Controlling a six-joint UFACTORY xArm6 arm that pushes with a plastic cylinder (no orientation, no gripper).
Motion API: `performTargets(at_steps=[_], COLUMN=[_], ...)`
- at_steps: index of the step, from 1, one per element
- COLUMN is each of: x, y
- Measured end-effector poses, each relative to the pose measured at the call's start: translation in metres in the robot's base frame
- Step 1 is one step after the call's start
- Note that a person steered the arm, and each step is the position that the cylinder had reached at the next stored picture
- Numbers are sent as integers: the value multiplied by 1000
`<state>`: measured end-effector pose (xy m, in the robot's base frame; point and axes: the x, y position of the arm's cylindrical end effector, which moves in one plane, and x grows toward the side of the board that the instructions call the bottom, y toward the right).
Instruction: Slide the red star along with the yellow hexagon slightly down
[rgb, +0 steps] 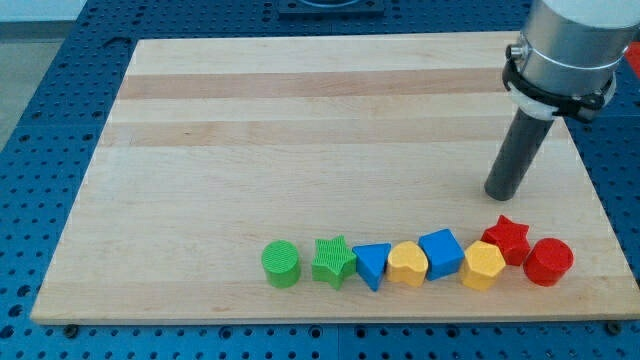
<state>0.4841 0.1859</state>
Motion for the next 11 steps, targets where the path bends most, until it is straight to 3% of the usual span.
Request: performTargets(at_steps=[3, 8, 9, 10, 11], x=[38, 67, 67, 30, 25], y=[0, 0, 0, -6, -34])
